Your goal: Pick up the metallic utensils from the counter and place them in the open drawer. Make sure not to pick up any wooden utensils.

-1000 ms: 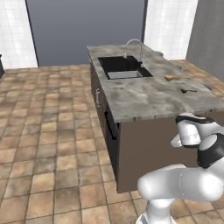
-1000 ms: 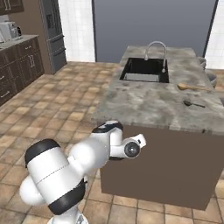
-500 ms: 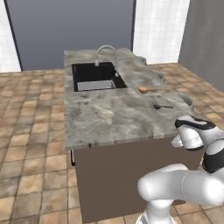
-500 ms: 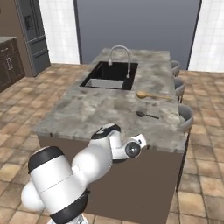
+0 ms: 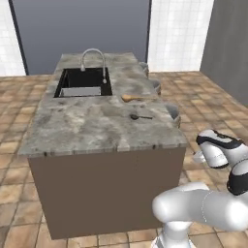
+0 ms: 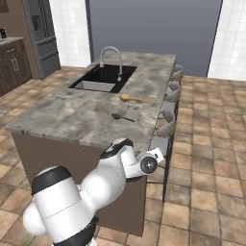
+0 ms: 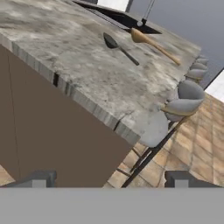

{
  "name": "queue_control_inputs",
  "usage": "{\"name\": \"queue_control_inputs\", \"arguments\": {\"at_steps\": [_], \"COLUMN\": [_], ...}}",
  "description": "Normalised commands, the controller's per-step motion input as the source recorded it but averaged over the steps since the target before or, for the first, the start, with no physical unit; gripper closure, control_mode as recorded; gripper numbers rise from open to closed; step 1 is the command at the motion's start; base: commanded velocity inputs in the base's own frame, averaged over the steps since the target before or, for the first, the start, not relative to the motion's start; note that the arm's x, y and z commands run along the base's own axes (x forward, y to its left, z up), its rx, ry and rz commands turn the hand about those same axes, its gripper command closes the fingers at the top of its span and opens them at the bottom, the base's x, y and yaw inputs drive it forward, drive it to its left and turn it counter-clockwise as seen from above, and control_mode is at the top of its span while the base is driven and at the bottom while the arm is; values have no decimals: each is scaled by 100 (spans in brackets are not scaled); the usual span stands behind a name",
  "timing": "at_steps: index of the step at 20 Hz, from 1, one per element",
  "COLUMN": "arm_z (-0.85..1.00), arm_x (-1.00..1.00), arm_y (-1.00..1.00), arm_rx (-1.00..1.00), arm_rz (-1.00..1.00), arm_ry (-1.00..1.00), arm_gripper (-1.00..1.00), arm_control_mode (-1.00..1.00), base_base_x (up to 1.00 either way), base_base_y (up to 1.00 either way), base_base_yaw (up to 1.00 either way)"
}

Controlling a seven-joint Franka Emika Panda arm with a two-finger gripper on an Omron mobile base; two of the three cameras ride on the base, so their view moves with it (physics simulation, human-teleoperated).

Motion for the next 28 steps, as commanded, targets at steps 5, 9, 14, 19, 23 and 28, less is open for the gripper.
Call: {"name": "queue_control_inputs", "arguments": {"at_steps": [5,9,14,19,23,28], "arm_z": [0,0,0,0,0,0], "arm_x": [0,0,0,0,0,0], "arm_y": [0,0,0,0,0,0], "arm_rx": [0,0,0,0,0,0], "arm_rz": [0,0,0,0,0,0], "arm_ry": [0,0,0,0,0,0], "arm_gripper": [-100,-100,-100,-100,-100,-100], "arm_control_mode": [100,100,100,100,100,100], "base_base_x": [-19,14,18,15,30,43], "base_base_y": [-100,-100,-86,-55,-30,-31], "base_base_yaw": [14,21,40,55,62,60]}}
